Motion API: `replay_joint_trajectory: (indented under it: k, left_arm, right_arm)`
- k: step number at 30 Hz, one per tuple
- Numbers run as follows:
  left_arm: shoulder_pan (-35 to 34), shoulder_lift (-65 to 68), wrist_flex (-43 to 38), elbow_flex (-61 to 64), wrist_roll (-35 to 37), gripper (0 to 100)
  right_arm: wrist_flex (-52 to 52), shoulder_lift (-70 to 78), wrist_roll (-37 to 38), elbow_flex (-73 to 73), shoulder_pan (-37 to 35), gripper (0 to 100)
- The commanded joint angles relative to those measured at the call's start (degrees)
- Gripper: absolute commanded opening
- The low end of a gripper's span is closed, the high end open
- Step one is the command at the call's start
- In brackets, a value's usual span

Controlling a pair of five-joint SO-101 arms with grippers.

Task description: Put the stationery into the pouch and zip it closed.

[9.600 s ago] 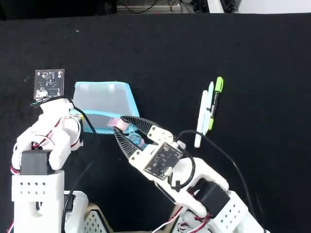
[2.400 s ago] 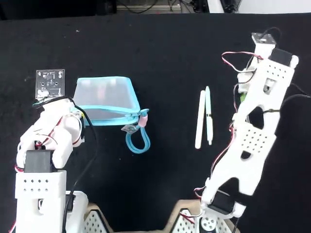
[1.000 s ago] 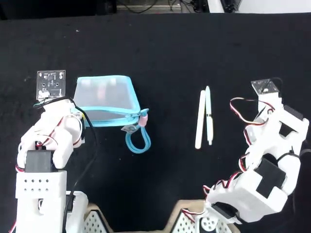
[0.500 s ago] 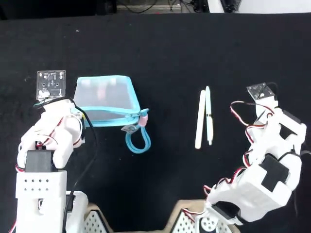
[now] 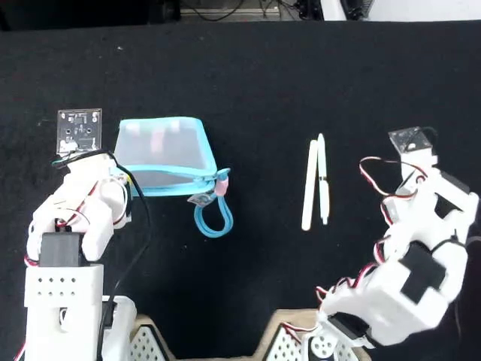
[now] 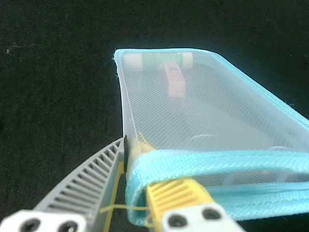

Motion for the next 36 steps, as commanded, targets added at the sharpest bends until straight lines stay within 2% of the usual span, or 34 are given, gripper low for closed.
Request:
replay_joint_trajectory:
  k: [1, 10, 15, 19, 26, 31, 36]
  left_arm:
    - [0.57, -0.53, -1.05, -0.66, 0.35, 3]
    - [0.57, -0.53, -0.88, -0.66, 0.35, 3]
    - [0.57, -0.53, -0.79, -0.66, 0.35, 3]
    - [0.57, -0.53, -0.79, -0.66, 0.35, 3]
    - [0.57, -0.53, -0.79, -0.66, 0.35, 3]
    - [0.57, -0.53, -0.79, -0.57, 0.35, 3]
    - [0.57, -0.53, -0.79, -0.57, 0.35, 3]
  right_arm:
    - [5.71, -9.63, -3.34, -0.22, 0.09, 1.1]
    - [16.26, -28.53, -19.16, -0.31, -9.67, 1.1]
    - [19.96, -41.19, -31.82, -0.31, -18.9, 1.1]
    - [19.96, -51.56, -41.85, -0.31, -29.01, 1.1]
    - [12.66, -68.26, -49.85, 0.31, -51.16, 1.1]
    - [2.02, -75.03, -49.76, 2.77, -66.64, 1.1]
    - [-12.57, -76.88, -49.76, 7.87, -77.63, 1.1]
